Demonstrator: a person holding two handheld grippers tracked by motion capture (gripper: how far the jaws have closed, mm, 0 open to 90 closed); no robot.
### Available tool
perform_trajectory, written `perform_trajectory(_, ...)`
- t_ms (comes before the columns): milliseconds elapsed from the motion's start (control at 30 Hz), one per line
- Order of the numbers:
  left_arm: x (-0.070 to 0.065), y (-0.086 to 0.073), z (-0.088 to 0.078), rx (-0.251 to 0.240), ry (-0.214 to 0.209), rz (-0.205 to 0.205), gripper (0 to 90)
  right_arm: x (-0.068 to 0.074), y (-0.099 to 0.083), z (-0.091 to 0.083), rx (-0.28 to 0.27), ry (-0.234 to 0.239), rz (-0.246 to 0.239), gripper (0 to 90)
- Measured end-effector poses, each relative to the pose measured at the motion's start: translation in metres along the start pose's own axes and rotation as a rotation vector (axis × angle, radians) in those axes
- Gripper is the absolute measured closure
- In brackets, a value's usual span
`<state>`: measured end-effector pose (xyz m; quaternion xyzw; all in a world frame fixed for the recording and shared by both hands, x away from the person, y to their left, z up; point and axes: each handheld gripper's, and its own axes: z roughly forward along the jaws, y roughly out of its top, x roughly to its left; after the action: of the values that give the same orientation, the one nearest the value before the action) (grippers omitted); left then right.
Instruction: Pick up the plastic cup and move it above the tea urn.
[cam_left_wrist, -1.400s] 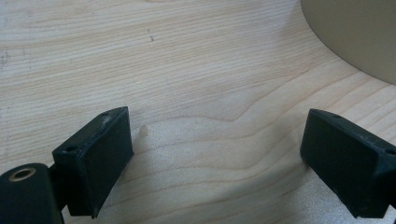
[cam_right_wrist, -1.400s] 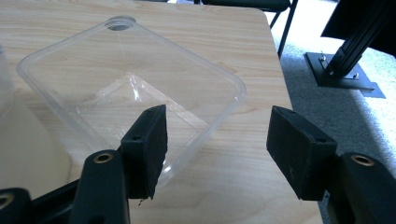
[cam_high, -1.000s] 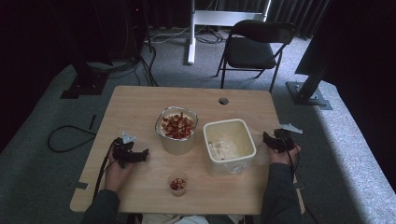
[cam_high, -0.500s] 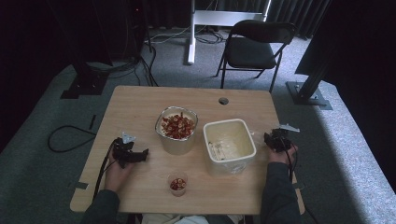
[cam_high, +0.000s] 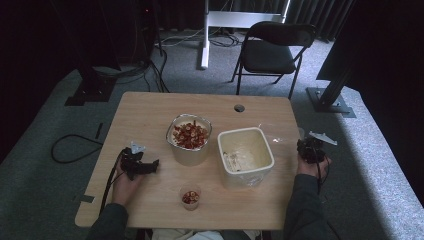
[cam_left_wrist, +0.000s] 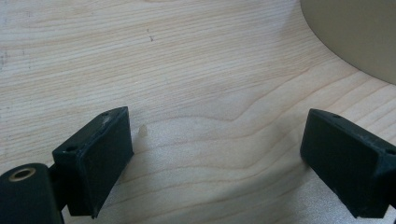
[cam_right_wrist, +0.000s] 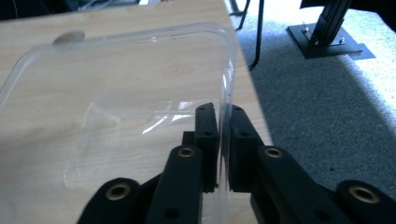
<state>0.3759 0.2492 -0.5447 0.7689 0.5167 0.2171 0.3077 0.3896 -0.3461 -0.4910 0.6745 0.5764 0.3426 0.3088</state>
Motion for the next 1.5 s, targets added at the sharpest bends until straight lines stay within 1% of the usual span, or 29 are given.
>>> perform_trajectory(100, 0.000, 0.000, 0.000, -0.001, 0.000, -0.001, 9.7, -0.007, 0.002, -0.006, -0.015, 0.008, 0.008, 86.5)
perform_trajectory(200, 0.000, 0.000, 0.000, -0.001, 0.000, -0.001, 9.7, -0.010, 0.004, -0.010, -0.024, 0.001, 0.000, 86.6)
perform_trajectory(367, 0.000, 0.000, 0.000, 0.000, 0.001, -0.001, 9.7, -0.013, 0.010, -0.021, -0.058, -0.004, -0.006, 86.7)
perform_trajectory(567, 0.000, 0.000, 0.000, -0.001, 0.001, -0.001, 9.7, -0.014, 0.025, -0.037, -0.103, -0.010, -0.024, 86.7)
perform_trajectory(700, 0.000, 0.000, 0.000, -0.001, 0.001, -0.001, 9.7, -0.013, 0.032, -0.043, -0.113, -0.017, -0.047, 86.7)
perform_trajectory(733, 0.000, 0.000, 0.000, -0.001, 0.001, -0.001, 9.7, -0.013, 0.037, -0.045, -0.120, -0.019, -0.055, 86.6)
perform_trajectory(867, 0.000, 0.000, 0.000, -0.001, 0.001, -0.001, 9.7, -0.014, 0.045, -0.051, -0.132, -0.017, -0.056, 86.6)
perform_trajectory(1033, 0.000, 0.000, 0.000, 0.000, 0.001, -0.001, 9.7, -0.015, 0.054, -0.059, -0.145, -0.003, -0.052, 86.6)
perform_trajectory(1133, 0.000, 0.000, 0.000, -0.001, 0.001, -0.001, 9.7, -0.014, 0.060, -0.064, -0.153, 0.004, -0.057, 86.6)
perform_trajectory(1500, 0.000, 0.000, 0.000, 0.000, 0.001, -0.001, 9.7, -0.007, 0.079, -0.087, -0.195, 0.029, -0.081, 86.5)
